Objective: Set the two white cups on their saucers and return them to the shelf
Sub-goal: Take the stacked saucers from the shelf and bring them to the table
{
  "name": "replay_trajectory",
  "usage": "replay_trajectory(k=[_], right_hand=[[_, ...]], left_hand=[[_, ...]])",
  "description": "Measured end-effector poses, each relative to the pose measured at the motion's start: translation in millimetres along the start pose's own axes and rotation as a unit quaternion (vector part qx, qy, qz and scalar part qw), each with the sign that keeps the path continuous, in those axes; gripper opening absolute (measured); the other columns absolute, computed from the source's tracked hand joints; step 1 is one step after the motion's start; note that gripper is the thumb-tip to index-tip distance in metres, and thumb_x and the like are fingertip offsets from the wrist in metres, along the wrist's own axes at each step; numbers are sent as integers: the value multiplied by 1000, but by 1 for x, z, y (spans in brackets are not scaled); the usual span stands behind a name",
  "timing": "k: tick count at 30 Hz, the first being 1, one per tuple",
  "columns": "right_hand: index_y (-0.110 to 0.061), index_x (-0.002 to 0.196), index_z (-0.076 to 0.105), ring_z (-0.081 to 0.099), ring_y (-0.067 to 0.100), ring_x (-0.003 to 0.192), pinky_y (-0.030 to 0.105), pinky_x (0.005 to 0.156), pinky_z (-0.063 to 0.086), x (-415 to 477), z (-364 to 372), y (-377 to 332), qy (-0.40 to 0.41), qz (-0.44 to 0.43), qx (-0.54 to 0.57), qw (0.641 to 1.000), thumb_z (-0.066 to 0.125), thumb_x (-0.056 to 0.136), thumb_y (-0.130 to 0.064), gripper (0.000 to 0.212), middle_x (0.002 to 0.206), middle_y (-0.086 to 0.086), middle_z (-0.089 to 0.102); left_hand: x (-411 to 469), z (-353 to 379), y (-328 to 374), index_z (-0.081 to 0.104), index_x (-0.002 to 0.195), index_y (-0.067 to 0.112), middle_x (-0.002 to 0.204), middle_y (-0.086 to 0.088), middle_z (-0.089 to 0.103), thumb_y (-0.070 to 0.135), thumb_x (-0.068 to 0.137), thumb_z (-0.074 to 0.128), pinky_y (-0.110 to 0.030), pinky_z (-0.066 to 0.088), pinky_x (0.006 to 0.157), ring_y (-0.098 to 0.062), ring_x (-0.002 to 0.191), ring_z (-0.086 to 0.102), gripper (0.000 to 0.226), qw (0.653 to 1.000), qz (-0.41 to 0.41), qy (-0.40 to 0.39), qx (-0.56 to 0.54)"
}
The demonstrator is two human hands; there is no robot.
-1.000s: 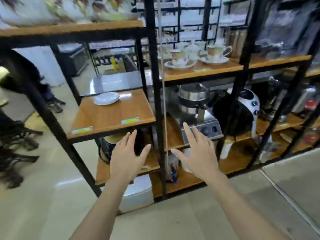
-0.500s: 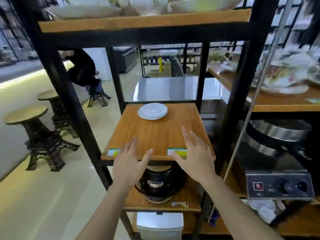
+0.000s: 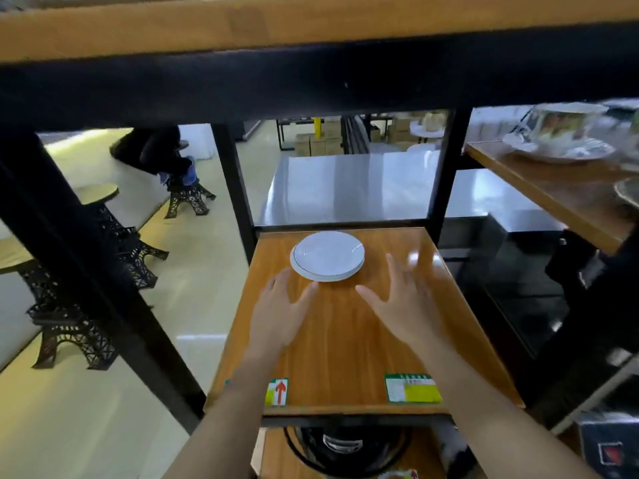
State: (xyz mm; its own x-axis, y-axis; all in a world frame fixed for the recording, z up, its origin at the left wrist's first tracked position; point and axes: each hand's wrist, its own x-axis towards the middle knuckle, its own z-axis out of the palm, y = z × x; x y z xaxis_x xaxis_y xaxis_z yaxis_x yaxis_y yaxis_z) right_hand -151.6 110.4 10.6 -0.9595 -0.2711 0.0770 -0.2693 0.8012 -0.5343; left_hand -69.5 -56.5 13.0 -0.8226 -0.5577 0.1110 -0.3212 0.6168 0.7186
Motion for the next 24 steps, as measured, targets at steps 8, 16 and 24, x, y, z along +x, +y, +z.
replay_trajectory(k=[8, 16, 24], right_hand=[[-20, 145, 25, 22, 29, 144, 50, 116, 16, 62, 26, -18, -21, 87, 27, 996, 40, 84, -66, 78, 155, 6, 27], [-16, 138, 39, 26, 30, 139, 46, 115, 18, 83, 41, -29, -67, 122, -14, 990, 42, 83, -66, 75, 149, 10, 32], [-11, 130, 42, 39, 28, 124, 42, 107, 30, 81, 40, -28, -60, 141, 106, 983, 69, 76, -45, 69, 133, 7, 45]], left_hand=[[58, 13, -3, 23, 148, 14, 155, -7, 29, 46, 90, 51, -37, 26, 112, -24, 142, 28, 71, 995, -49, -41, -72], [82, 26, -5, 28, 142, 17, 144, -8, 44, 35, 90, 57, -36, 47, 96, -24, 123, 48, 62, 961, -110, -65, -244], [97, 21, 0, 39, 137, 12, 132, -12, 51, 43, 84, 62, -42, 58, 71, -35, 109, 55, 65, 879, -281, -69, -378]])
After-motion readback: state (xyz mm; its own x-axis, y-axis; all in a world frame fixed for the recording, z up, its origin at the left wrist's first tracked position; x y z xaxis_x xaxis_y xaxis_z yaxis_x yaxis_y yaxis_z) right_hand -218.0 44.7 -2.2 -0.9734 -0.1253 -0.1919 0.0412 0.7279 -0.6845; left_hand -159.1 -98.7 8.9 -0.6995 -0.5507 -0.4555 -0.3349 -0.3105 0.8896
